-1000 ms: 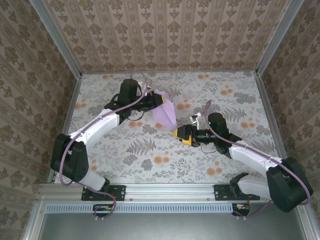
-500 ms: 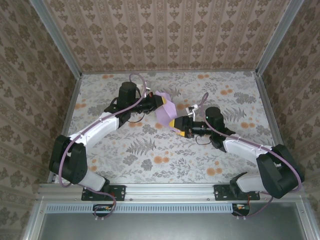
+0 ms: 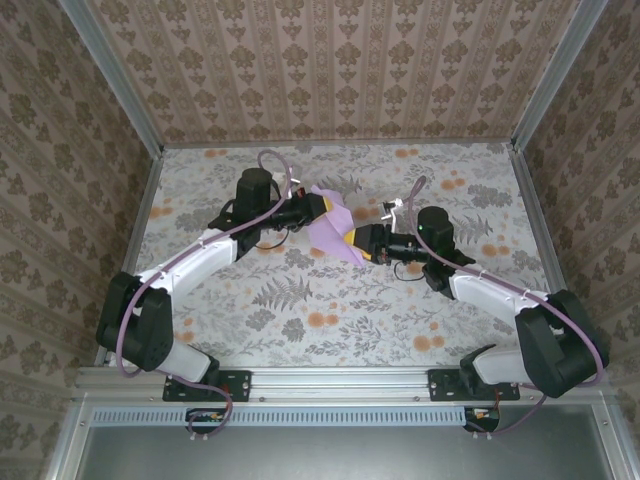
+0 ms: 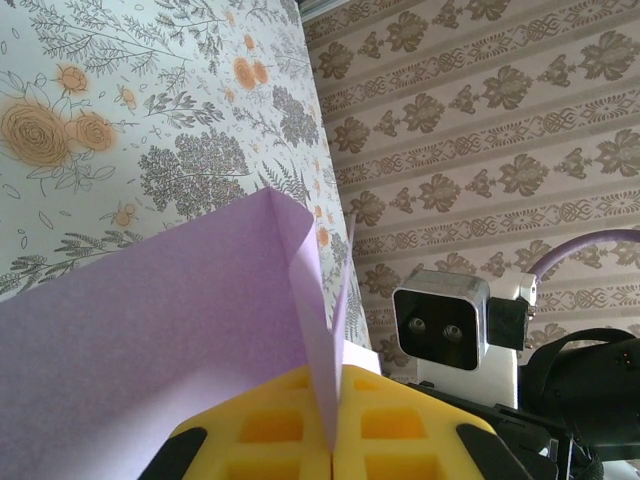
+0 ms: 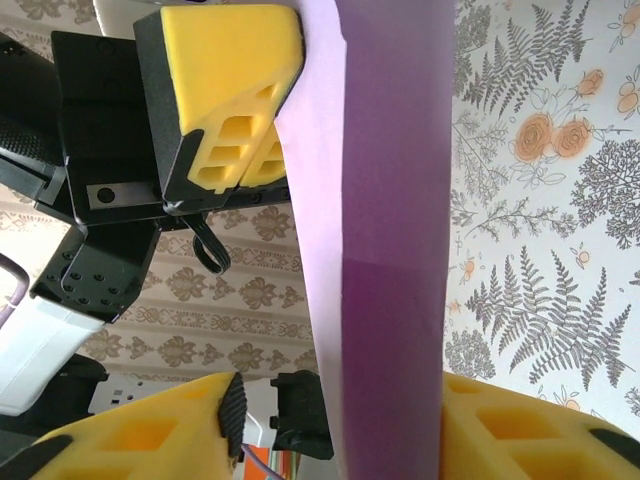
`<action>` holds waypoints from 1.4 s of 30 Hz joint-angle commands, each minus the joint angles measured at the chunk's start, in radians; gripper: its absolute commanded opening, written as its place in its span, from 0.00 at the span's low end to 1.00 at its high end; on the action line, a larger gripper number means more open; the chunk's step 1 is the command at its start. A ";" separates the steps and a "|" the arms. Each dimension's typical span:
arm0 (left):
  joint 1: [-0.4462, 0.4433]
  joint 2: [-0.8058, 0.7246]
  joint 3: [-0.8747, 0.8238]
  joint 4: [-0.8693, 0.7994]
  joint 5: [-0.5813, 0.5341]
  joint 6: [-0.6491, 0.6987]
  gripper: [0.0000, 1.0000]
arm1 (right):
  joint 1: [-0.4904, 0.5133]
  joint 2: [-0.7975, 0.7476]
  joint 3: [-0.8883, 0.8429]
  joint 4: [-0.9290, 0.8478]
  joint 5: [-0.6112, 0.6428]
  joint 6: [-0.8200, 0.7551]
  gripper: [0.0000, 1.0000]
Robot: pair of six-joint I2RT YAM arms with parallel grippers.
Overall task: Fold a paper plane with a square sheet of paper (fold left side to right side)
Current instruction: Turn over the paper at the center of the table.
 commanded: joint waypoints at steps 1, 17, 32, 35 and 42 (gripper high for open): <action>-0.007 -0.032 -0.016 0.040 0.026 -0.013 0.07 | -0.007 -0.036 0.016 0.036 -0.007 -0.014 0.42; 0.068 -0.221 -0.022 -0.351 -0.110 0.264 0.66 | 0.002 -0.164 0.143 -0.653 0.152 -0.418 0.13; 0.253 -0.553 -0.091 -0.636 -0.371 0.378 0.78 | 0.393 0.152 0.759 -1.627 1.419 -0.867 0.07; 0.275 -0.581 -0.099 -0.654 -0.381 0.376 0.78 | 0.464 0.287 0.852 -1.727 1.614 -0.891 0.07; 0.306 -0.593 -0.103 -0.663 -0.369 0.371 0.78 | 0.575 0.599 0.977 -1.887 1.848 -0.894 0.06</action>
